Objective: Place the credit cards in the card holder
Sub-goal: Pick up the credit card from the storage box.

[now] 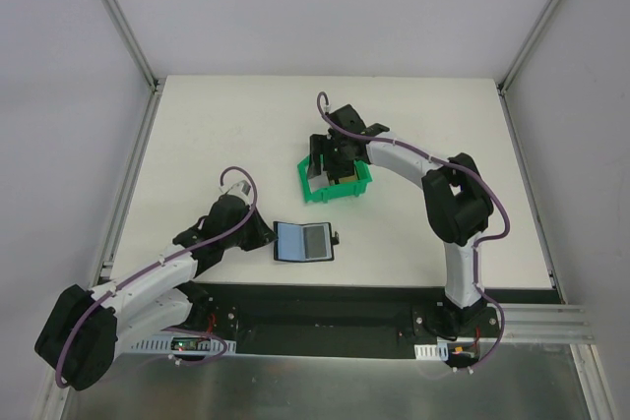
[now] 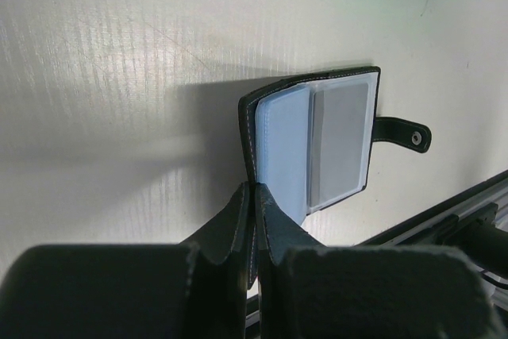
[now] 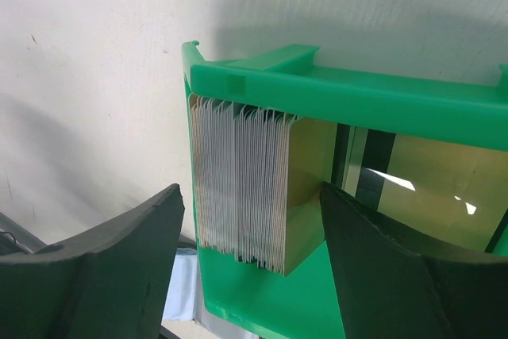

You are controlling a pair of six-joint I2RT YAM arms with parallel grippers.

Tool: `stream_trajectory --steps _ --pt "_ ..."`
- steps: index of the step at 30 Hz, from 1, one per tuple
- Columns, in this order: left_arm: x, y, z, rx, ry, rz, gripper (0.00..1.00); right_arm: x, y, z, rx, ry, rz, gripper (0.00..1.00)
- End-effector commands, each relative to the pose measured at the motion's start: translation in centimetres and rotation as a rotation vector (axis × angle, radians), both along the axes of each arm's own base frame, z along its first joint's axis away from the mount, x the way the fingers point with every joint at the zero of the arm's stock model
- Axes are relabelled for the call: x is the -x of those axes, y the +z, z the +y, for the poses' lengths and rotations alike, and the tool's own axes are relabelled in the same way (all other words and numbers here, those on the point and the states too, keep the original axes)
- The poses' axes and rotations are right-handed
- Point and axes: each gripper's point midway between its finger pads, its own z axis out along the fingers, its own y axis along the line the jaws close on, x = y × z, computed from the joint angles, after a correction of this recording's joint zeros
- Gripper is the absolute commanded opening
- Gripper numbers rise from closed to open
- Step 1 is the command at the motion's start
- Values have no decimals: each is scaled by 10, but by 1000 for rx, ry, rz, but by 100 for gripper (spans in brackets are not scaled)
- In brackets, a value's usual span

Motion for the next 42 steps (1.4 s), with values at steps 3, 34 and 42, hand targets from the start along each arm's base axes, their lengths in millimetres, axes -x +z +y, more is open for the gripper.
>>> stream_trajectory --steps 3,34,42 --pt "-7 13 -5 12 -25 -35 0 -3 31 8 -69 -1 -46 66" --pt "-8 12 -9 19 -39 -28 0 -3 42 3 -69 -5 -57 20" --pt "-5 7 -7 10 -43 -20 0 -11 50 -12 -13 -29 -108 12"
